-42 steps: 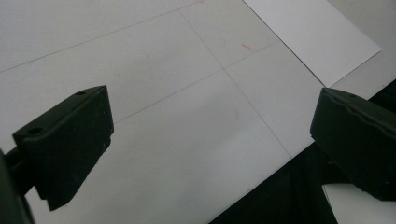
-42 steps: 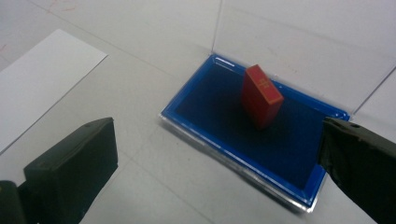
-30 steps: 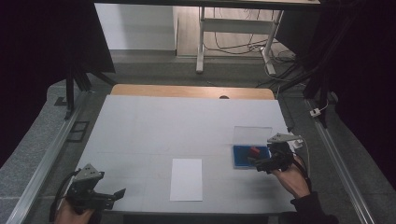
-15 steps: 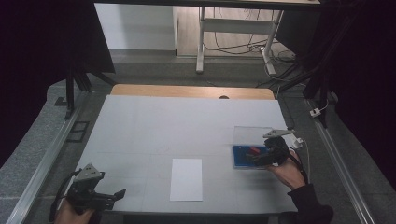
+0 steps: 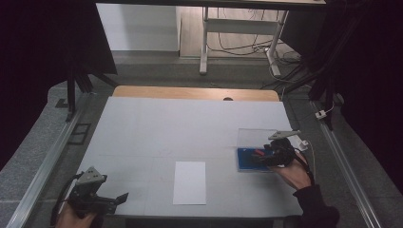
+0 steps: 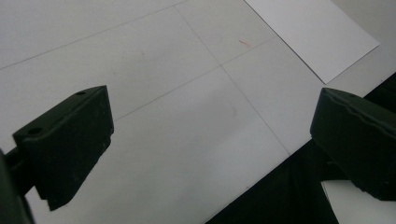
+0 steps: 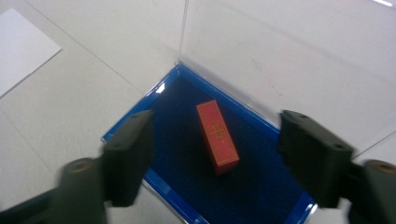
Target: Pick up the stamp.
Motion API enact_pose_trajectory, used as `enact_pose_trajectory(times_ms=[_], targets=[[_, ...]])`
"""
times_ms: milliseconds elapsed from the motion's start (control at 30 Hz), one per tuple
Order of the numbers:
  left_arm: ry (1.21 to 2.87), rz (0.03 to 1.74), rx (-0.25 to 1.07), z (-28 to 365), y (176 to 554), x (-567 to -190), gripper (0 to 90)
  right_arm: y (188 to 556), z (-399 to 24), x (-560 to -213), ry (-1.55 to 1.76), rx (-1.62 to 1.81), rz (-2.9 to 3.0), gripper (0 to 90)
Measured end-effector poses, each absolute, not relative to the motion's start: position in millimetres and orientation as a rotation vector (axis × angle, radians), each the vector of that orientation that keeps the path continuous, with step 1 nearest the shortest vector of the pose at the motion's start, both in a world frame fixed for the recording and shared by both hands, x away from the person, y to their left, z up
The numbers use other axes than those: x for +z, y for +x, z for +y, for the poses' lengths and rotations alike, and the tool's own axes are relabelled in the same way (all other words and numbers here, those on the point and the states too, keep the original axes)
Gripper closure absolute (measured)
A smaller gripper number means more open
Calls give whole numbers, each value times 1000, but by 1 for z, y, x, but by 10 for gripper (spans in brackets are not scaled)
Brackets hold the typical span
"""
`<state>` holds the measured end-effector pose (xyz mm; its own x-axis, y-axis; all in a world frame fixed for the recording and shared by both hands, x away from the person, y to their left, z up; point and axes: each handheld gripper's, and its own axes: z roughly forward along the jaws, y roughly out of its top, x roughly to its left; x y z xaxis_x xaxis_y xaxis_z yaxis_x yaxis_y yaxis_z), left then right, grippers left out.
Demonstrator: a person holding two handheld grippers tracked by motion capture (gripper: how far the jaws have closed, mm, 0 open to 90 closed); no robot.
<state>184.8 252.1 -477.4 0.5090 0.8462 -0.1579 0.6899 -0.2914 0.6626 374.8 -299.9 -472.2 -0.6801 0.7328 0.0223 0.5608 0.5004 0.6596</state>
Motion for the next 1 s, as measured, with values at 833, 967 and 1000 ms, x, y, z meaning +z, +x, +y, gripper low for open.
enact_pose_trajectory(times_ms=[833, 967, 1000], targets=[[2080, 1236, 288, 251, 185, -477, 0, 380, -298, -467, 1014, 909, 2549, 796], [2079, 1236, 289, 251, 185, -477, 0, 374, -297, -459, 983, 939, 2520, 796], [2080, 1233, 290, 251, 185, -477, 0, 372, -296, -457, 986, 950, 2516, 796]])
